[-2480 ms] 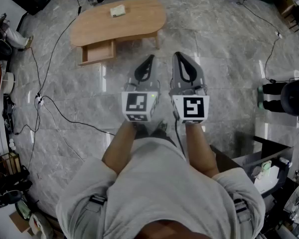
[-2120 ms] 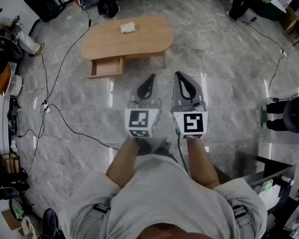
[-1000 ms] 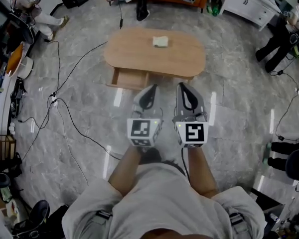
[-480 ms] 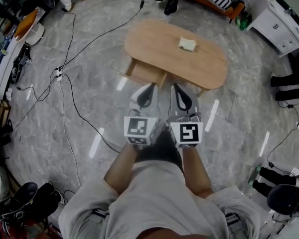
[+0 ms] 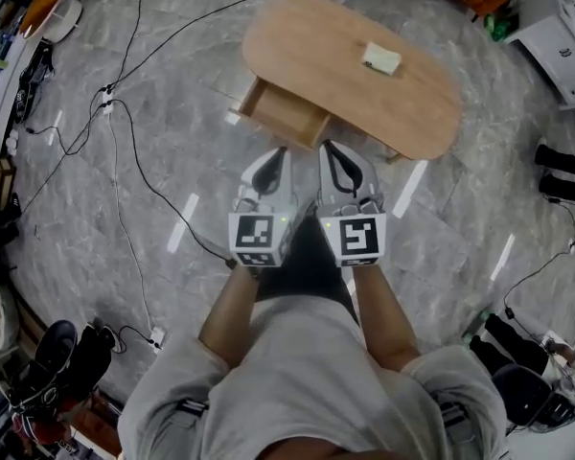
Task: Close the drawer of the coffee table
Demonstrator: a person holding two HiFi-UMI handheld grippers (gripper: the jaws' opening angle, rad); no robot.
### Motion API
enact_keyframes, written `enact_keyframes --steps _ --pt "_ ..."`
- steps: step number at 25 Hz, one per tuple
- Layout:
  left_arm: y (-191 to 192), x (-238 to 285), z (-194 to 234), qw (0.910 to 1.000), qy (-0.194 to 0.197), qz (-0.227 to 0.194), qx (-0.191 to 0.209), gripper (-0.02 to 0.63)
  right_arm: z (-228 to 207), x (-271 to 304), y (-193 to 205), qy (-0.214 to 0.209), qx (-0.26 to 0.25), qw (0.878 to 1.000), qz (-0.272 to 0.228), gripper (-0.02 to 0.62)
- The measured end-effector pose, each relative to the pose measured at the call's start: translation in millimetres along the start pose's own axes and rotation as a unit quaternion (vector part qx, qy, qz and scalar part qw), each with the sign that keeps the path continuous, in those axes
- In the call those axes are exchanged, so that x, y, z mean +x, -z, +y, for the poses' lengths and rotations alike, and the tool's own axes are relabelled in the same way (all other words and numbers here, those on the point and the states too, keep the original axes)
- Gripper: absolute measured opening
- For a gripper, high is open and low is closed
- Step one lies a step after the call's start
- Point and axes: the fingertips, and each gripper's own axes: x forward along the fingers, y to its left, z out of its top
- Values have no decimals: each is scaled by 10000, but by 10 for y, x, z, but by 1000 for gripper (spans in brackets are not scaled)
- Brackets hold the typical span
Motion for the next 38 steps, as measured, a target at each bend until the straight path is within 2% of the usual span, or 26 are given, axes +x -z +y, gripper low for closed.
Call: enact_keyframes --steps 6,12,15,22,25,29,34,38 --pt "353 595 99 9988 -142 450 95 20 -366 261 561 -271 158 9991 295 6" --pt "967 1038 109 9949 -200 975 -170 20 -697 494 1357 -515 89 9953 815 8" --pt "1306 1286 92 9918 -157 1267 -65 20 -876 599 1674 -522 161 9940 952 8" --pt "2233 1616 250 9795 169 1999 201 20 -931 878 2529 -612 222 9890 1328 8" --pt "2352 1650 300 9748 293 2188 328 21 -918 882 2734 -545 467 9855 1534 8" --pt "2557 1735 436 9693 435 2366 512 21 -839 995 3096 -568 478 9826 1700 8" --pt "2861 1908 639 9593 772 2605 771 20 -737 1170 3592 -519 819 9742 2039 8" --pt "3138 2116 658 9441 1181 2883 1081 20 -853 1240 3934 -271 930 9686 2291 8"
